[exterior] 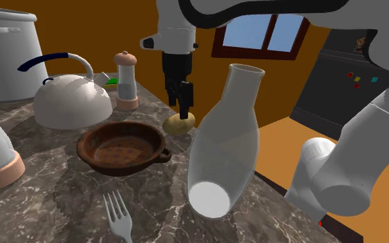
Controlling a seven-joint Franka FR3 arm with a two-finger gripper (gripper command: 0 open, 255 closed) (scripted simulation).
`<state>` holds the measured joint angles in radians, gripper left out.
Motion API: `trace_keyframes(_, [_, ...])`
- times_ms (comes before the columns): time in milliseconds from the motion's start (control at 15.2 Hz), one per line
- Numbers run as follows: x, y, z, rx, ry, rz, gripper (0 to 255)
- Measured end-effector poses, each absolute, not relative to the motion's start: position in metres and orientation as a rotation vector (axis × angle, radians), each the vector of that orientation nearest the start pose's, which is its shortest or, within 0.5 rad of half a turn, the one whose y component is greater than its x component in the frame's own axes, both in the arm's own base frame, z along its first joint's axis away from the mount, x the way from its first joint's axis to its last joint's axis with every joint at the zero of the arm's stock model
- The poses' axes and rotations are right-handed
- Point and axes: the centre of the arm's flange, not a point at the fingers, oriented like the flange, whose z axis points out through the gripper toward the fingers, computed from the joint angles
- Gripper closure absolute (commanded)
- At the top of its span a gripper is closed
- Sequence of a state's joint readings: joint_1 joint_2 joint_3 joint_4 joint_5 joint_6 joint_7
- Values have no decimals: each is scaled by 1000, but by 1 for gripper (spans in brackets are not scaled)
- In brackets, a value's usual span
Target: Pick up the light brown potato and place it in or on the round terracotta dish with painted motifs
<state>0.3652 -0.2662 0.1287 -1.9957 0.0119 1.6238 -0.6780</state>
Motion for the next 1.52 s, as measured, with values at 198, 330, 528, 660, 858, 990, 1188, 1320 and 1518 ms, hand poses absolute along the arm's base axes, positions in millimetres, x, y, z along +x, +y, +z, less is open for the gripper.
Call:
trace_keyframes(198, [404, 238, 550, -2595, -1787, 182, 0])
trace_keyframes(330, [402, 238, 540, -2591, -1793, 183, 0])
trace_keyframes(528, [402, 237, 525, -2590, -1794, 184, 0])
trace_keyframes(660, [401, 237, 523, -2590, -1794, 184, 0])
trace_keyframes(858, [401, 237, 522, -2590, -1795, 183, 0])
trace_keyframes(990, [401, 237, 522, -2590, -1795, 183, 255])
trace_keyframes(1188, [401, 237, 522, -2591, -1795, 182, 255])
trace_keyframes(1320, [401, 237, 522, -2591, -1795, 182, 255])
trace_keyframes(1518, [401, 237, 522, -2591, -1795, 182, 255])
